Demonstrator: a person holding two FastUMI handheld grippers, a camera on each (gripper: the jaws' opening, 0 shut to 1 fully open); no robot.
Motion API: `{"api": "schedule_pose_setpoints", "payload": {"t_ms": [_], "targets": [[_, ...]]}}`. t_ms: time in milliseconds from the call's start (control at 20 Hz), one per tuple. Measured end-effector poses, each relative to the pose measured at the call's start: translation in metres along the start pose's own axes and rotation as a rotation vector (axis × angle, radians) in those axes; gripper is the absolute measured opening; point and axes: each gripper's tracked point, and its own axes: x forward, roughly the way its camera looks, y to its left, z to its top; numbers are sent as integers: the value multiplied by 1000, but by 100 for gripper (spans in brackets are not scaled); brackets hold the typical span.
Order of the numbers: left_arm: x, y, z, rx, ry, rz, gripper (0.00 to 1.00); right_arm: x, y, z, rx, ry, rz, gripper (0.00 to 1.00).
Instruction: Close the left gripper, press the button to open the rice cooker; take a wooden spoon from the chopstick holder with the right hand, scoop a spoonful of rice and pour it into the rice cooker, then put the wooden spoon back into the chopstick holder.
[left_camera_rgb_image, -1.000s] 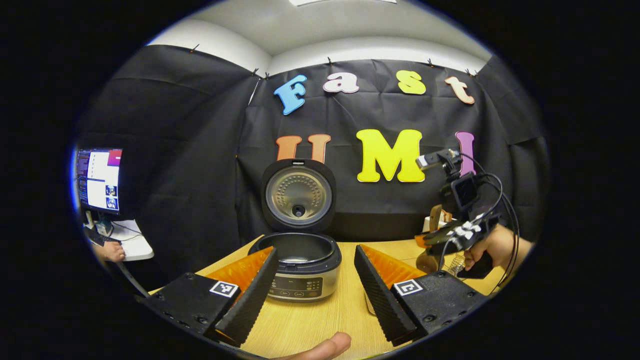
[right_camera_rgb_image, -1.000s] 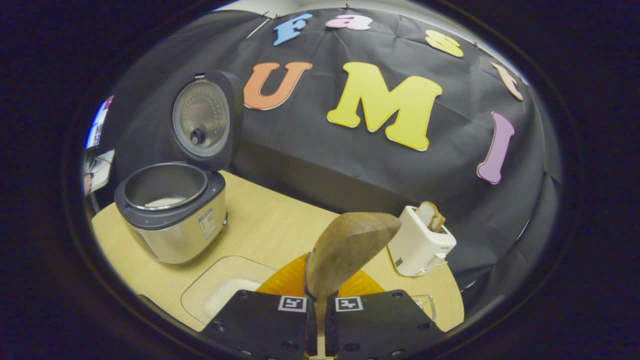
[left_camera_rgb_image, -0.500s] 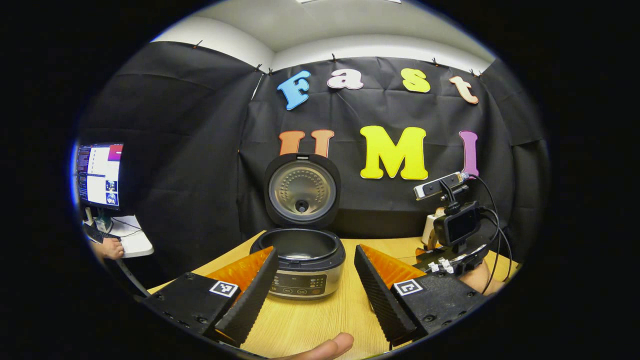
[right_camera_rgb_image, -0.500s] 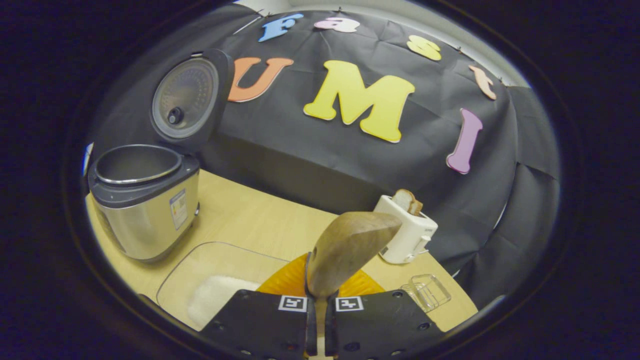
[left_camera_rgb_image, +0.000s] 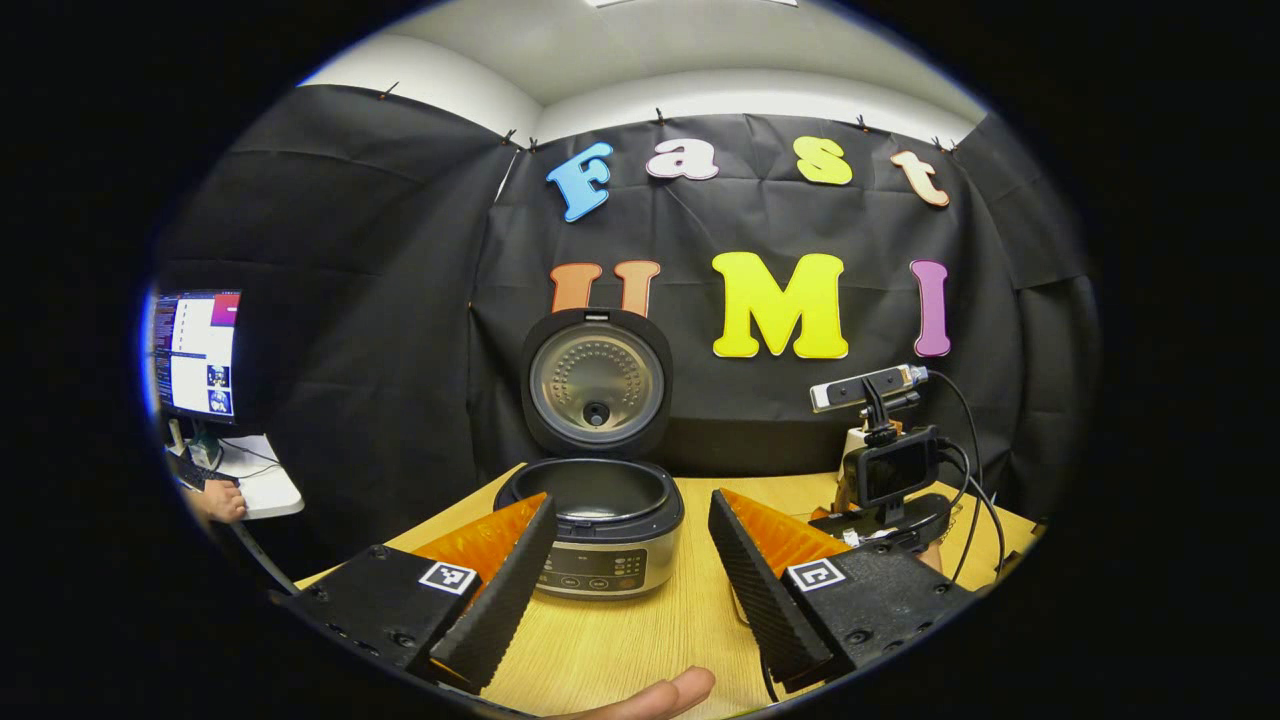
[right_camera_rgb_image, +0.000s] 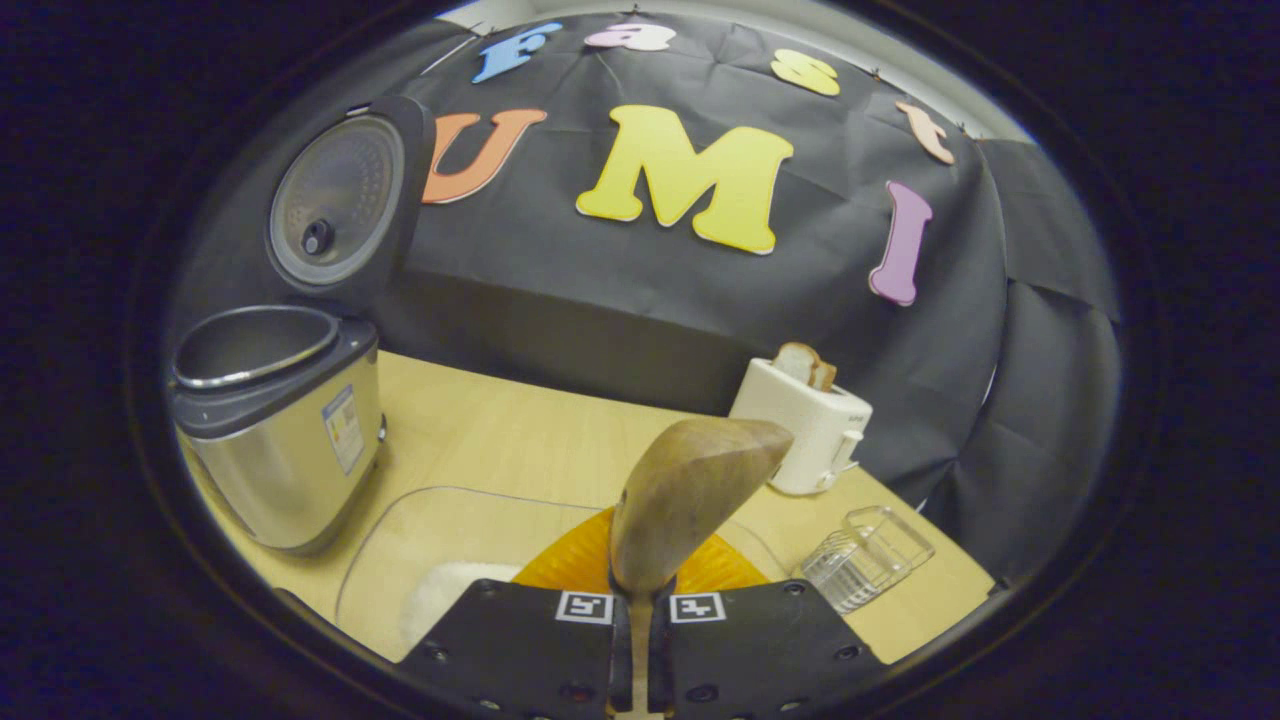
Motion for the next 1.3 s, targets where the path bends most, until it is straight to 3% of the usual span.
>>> {"api": "schedule_pose_setpoints", "payload": {"t_ms": [250, 450, 800, 1300], "targets": [[1, 6, -2, -20, 9, 4, 96, -5, 23, 0, 290, 55, 123, 6], [5, 8, -7, -42, 26, 7, 96, -3, 13, -7, 539, 125, 172, 6], [11, 3, -21, -23, 72, 8, 96, 0, 2, -17, 739, 187, 209, 6], [15, 1, -23, -48, 70, 4, 96, -1, 12, -23, 899, 259, 285, 6]]}}
